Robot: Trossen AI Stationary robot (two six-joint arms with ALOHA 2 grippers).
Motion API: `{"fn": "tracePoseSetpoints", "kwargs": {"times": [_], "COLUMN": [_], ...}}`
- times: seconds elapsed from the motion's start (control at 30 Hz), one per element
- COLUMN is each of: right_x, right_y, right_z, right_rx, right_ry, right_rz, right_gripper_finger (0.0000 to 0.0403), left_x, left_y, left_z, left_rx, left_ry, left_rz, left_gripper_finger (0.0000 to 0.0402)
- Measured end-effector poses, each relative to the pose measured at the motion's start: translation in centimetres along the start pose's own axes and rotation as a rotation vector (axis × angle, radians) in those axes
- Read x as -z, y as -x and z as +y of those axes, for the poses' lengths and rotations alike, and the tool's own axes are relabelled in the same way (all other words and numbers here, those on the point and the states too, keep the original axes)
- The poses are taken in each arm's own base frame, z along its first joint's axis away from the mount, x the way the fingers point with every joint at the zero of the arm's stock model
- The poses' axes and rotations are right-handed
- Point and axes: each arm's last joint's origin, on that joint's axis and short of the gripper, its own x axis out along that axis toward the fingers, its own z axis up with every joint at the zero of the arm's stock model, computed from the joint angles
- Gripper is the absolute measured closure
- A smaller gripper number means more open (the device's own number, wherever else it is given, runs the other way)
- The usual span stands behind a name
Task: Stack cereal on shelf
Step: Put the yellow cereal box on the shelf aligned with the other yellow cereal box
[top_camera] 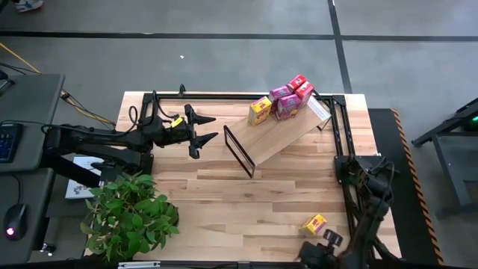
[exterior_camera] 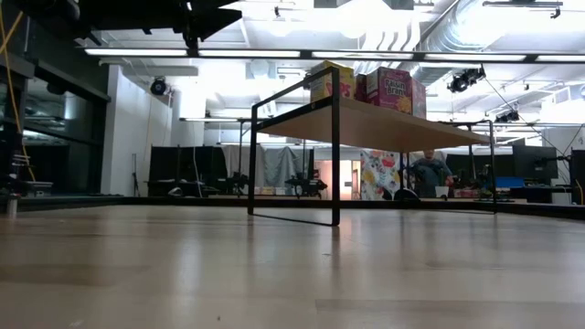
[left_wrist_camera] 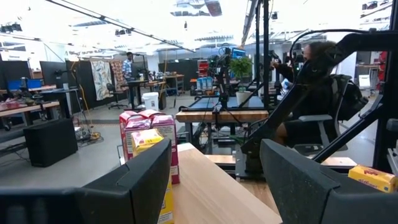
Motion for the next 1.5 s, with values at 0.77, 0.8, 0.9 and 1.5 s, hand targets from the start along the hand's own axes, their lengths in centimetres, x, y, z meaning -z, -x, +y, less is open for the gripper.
{"fn": "tracePoseSetpoints", "kwargs": {"times": [0.77, 0.8, 0.9, 1.5], "right_x": [-6.4, -6.0, -4.3, -2.2], "right_y": [3.9, 4.6, 5.8, 3.0], "right_z": [-3.5, -3.8, -5.1, -13.0], "right_rx": [-0.092, -0.110, -0.140, -0.140], "right_ry": [-0.076, -0.076, -0.127, -0.578], "right_rz": [-0.140, -0.152, -0.226, 0.088], "right_gripper_finger": [0.0155, 0.0155, 0.0155, 0.0155], "left_x": [0.0, 0.0, 0.0, 0.0], "left_y": [0.0, 0.0, 0.0, 0.0], "left_z": [0.0, 0.0, 0.0, 0.0], "left_rx": [0.001, 0.001, 0.002, 0.001], "left_ry": [-0.001, -0.001, -0.001, -0.001], "left_rz": [0.002, 0.002, 0.002, 0.001], "left_gripper_finger": [0.0165, 0.0165, 0.0165, 0.0165]}}
